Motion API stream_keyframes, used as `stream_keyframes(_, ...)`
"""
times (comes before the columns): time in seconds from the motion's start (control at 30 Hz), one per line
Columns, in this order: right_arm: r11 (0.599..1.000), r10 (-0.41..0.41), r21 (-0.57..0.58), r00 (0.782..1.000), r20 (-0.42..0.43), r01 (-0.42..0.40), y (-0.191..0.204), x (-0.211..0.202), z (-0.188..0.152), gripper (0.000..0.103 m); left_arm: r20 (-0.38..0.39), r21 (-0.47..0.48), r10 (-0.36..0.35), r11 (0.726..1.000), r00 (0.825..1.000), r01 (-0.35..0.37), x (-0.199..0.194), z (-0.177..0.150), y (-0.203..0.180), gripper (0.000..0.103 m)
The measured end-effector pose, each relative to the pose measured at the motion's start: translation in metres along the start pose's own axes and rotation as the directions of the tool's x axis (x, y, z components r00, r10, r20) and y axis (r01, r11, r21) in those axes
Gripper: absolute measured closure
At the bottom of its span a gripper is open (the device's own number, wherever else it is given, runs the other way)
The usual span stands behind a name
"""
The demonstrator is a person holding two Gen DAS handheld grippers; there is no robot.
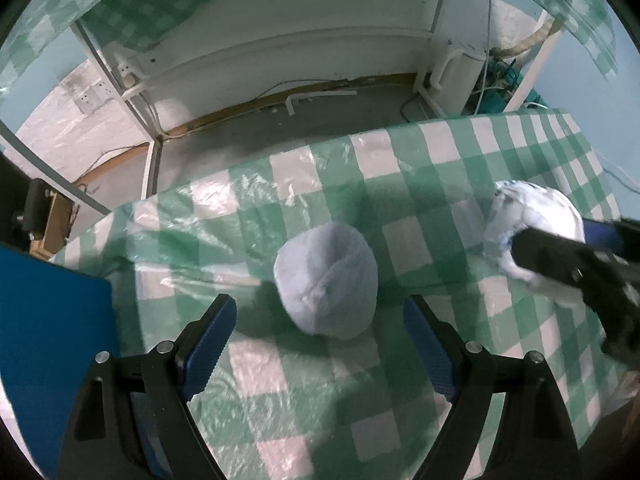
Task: Organize soft objects
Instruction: 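Grasp the grey knit cap with the left gripper while the right gripper grasps the white wrapped bundle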
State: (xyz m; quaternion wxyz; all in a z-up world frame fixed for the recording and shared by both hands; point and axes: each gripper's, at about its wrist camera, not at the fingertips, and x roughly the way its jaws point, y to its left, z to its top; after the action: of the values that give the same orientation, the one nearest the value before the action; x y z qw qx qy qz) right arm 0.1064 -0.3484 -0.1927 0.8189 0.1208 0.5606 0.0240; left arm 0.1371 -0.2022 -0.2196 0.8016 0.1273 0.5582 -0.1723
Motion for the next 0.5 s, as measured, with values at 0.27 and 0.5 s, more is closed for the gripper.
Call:
stream_keyframes(0.27,1.0,0.016,0.014,1.0,0.012,-0.016,-0.005,-0.005,0.001,0.06,-0.007,-0.02,-0.001,1.0,1.0,0.0,0.015,0.011,-0.006,0.018)
stream_keyframes(0.5,1.0,0.021,0.019,1.0,0.008,-0.022,-0.007,-0.005,-0.001,0.06,-0.001,0.022,0.023,0.999,1.0,-0.023,0.02,0.005,-0.014,0.06)
